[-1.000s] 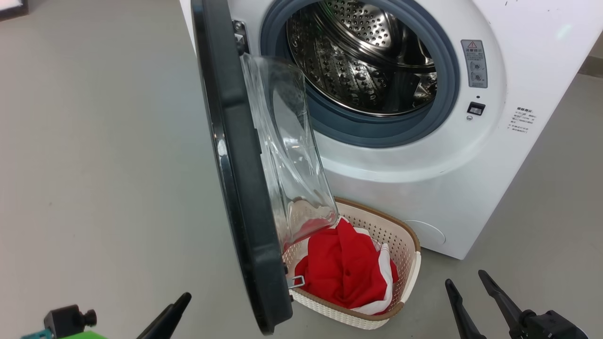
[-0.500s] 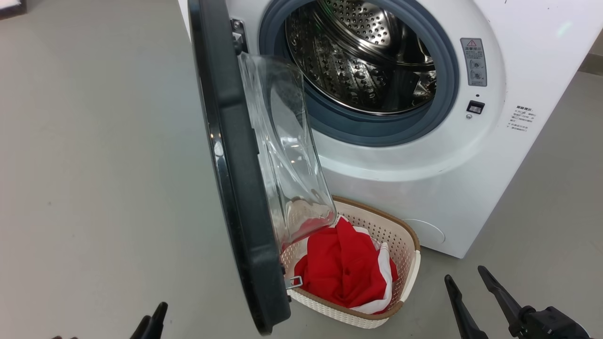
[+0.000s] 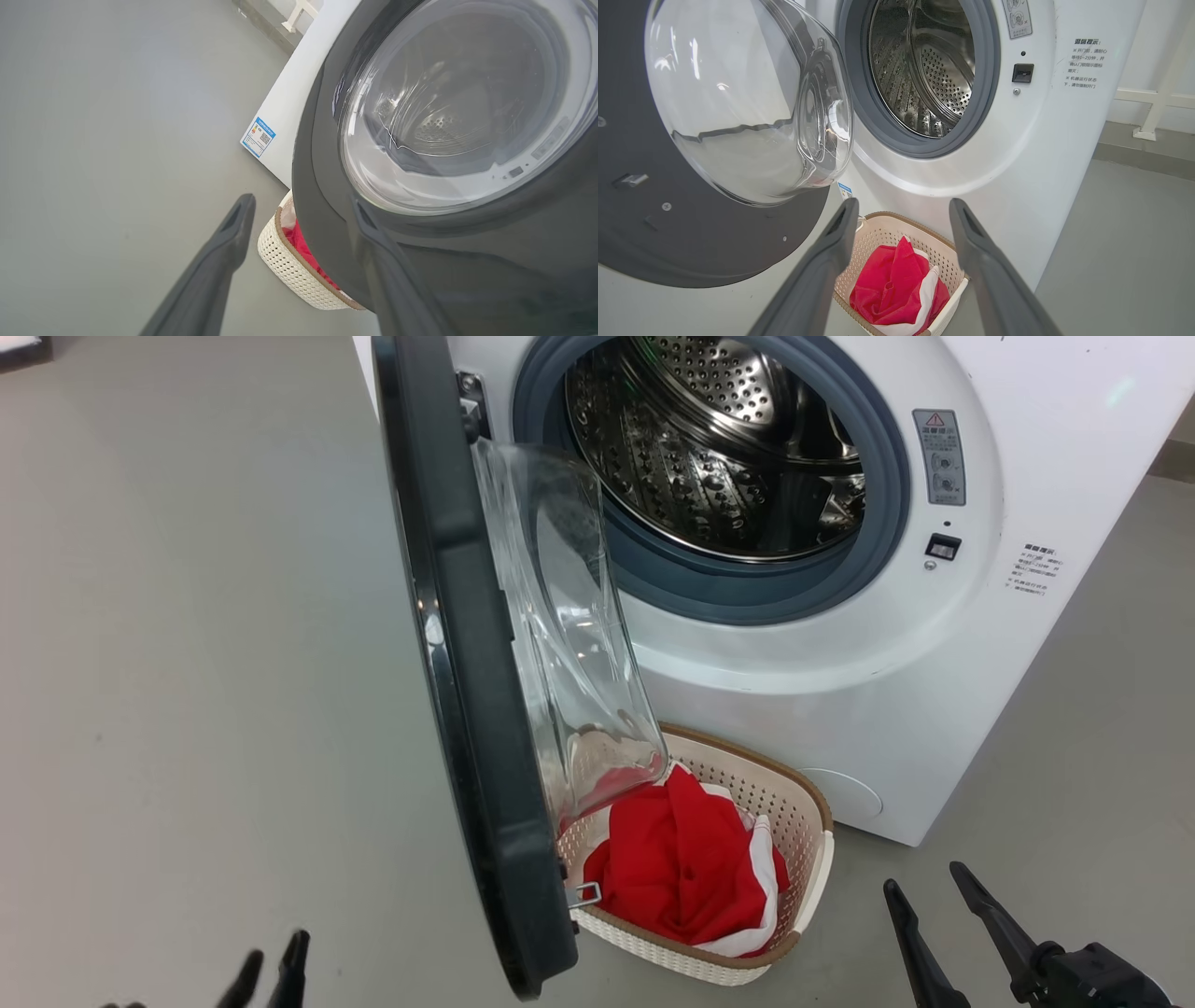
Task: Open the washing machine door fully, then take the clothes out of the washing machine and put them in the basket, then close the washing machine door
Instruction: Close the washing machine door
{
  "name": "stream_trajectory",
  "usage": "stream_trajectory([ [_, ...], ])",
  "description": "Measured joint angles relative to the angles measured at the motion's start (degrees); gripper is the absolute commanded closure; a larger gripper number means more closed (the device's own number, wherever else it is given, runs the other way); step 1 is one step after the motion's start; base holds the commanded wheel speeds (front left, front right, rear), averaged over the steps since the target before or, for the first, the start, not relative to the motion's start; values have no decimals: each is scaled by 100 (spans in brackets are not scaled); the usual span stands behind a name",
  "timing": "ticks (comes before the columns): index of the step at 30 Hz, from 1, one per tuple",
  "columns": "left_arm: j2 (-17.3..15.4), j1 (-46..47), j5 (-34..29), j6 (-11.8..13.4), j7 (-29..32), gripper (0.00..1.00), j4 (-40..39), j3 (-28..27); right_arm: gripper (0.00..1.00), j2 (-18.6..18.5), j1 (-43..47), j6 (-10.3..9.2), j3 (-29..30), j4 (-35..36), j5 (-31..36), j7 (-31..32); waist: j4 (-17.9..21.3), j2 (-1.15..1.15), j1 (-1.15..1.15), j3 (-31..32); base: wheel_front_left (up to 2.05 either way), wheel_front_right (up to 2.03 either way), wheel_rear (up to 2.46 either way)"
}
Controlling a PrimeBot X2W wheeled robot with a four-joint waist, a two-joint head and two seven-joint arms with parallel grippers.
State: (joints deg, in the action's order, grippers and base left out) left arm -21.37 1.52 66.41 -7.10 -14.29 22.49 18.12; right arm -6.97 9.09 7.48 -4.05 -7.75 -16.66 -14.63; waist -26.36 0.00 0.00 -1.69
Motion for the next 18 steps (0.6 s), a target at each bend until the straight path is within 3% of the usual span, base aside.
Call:
stream_trajectory([
  [18, 1278, -328, -4520, -7, -1, 0, -464, -1958, 0, 5, -1, 0, 20, -11, -1, 0, 37, 0, 0, 53, 0, 0, 0],
])
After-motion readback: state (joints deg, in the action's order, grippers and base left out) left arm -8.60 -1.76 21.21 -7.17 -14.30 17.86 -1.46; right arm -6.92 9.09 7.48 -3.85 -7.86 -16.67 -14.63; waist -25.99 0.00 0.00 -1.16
